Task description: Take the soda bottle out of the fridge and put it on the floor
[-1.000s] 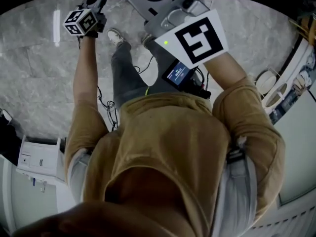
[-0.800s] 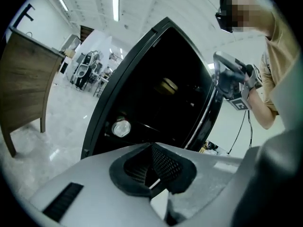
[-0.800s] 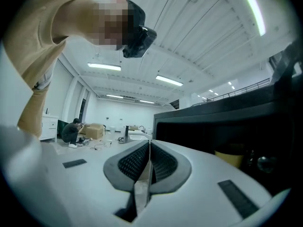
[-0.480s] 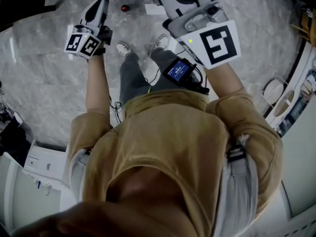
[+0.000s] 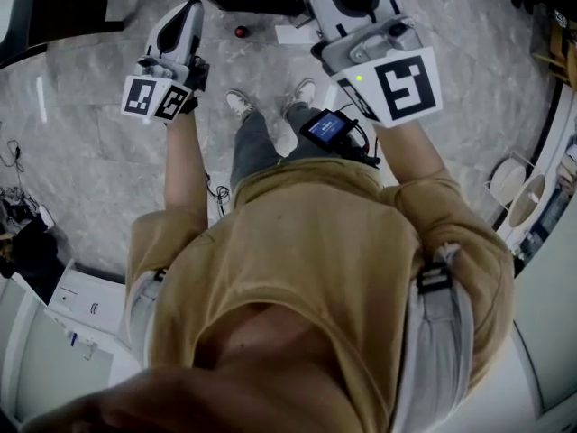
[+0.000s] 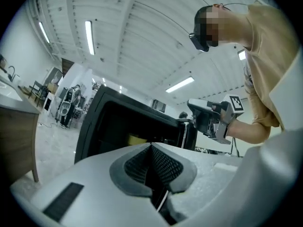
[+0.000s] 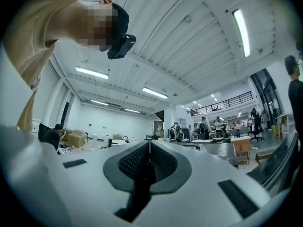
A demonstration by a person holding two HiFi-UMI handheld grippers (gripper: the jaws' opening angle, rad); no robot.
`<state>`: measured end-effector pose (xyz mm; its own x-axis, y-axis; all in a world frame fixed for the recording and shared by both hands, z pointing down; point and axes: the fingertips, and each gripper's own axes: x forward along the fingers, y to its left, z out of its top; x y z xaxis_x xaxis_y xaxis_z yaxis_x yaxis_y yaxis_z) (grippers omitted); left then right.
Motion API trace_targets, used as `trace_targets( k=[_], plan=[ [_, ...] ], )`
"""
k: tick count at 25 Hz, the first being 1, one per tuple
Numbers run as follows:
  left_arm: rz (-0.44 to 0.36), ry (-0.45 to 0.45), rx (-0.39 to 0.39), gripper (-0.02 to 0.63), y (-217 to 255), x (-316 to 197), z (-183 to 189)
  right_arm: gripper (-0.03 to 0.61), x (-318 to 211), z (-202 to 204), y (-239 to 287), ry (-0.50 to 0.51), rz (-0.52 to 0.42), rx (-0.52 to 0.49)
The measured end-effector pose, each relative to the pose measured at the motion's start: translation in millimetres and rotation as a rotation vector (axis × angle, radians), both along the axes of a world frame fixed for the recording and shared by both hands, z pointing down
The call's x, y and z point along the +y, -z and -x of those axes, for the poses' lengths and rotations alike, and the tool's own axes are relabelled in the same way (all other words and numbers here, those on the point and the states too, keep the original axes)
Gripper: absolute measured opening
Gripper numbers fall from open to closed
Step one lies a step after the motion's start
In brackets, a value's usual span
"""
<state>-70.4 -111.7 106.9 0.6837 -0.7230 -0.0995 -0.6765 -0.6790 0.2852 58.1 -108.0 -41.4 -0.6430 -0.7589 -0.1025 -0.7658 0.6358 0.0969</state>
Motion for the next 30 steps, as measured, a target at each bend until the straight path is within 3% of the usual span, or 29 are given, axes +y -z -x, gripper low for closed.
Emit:
trace_targets(
  k=[5,11,14,25,30],
  plan=[
    [-0.025,0.112,-0.048,0.002,44.8,15.4,15.2,0.003,21.7,-8.0,26.4,-0.013,-0.007,0.006],
    [-0.005,0.185,-0.145,0.002,77.7,31.0,31.4,0.003,38.6,-13.7,50.0,-0.032,-0.024,0.006],
    [-0.042,0.216,-0.181,0.002,100.7,37.2,41.1,0.003,41.6,-10.2,66.9,-0.04,-0.05,-0.007],
    [-0.183,0.312,-0.193,0.002,186.2,67.9,89.4,0.003,61.7,-11.0,118.4,-0.087,-0.127,-0.008],
    [-0.207,0.408,-0.193,0.002,204.5,86.3,116.8,0.003,72.3,-27.2,131.5,-0.125,-0.152,-0.016]
  ],
)
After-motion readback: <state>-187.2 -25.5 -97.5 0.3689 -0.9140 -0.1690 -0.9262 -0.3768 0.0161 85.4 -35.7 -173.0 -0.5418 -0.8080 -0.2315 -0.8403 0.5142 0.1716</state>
